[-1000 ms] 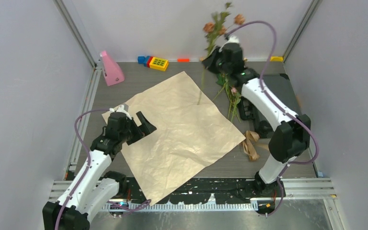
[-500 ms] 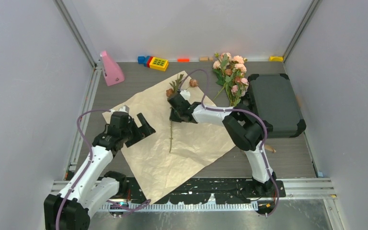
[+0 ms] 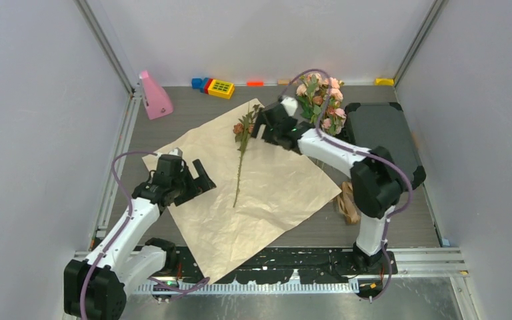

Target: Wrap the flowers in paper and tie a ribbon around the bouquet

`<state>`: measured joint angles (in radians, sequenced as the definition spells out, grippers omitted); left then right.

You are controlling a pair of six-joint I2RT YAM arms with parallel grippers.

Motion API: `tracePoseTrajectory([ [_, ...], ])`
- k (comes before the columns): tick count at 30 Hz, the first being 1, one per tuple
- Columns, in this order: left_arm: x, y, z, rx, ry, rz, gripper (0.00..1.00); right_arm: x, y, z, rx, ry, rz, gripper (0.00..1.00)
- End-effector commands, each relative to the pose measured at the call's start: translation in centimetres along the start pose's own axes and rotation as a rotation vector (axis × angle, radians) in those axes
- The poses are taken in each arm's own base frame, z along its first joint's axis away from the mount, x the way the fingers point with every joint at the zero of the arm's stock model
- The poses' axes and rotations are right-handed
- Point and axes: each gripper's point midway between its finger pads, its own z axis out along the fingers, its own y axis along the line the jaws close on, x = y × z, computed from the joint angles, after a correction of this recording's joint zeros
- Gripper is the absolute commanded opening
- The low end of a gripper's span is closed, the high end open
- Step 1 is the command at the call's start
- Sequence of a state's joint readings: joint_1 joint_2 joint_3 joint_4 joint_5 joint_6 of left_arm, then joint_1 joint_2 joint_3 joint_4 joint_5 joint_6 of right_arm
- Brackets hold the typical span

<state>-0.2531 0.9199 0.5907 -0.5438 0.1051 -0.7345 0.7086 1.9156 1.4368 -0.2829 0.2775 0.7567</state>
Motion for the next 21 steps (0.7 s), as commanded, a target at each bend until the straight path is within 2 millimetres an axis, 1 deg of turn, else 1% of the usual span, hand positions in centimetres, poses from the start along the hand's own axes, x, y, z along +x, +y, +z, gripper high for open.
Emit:
tracePoseTrajectory([
  [1,-1.1,-0.7,-0.2,0.009,-0.018,0.037,1.0,-8.1,-8.6,-1.9,0.179,-0.17,0.126,0.95],
  [3,-1.1,-0.7,-0.1,0.009,-0.012,0.041,1.0,-9.3,-12.0,-1.0,0.224,-0.163,0.18,0.95],
  [5,-1.1,-0.7,0.1,0.007,-0.007,0.041,1.0,-10.0,-13.7,0.1,0.248,-0.156,0.201,0.92],
  [7,-0.9,-0.5,0.3,-0.002,0.001,0.039,1.0,-10.5,-14.9,1.2,0.275,-0.154,0.201,0.89],
  [9,-0.7,-0.4,0.4,-0.005,0.008,0.039,1.0,-10.8,-15.5,2.6,0.292,-0.144,0.191,0.84],
  [12,-0.5,-0.2,0.6,-0.008,0.013,0.037,1.0,-10.5,-16.0,4.7,0.305,-0.115,0.191,0.75],
  [19,-0.1,0.0,1.0,-0.006,0.017,0.028,1.0,-9.6,-17.8,8.6,0.368,-0.124,0.223,0.65],
  [20,0.0,0.1,1.0,-0.009,0.023,0.026,1.0,-9.8,-17.9,8.9,0.366,-0.132,0.23,0.59],
  [21,0.1,0.2,1.1,-0.01,0.026,0.027,1.0,-10.0,-18.0,9.3,0.366,-0.138,0.235,0.49],
])
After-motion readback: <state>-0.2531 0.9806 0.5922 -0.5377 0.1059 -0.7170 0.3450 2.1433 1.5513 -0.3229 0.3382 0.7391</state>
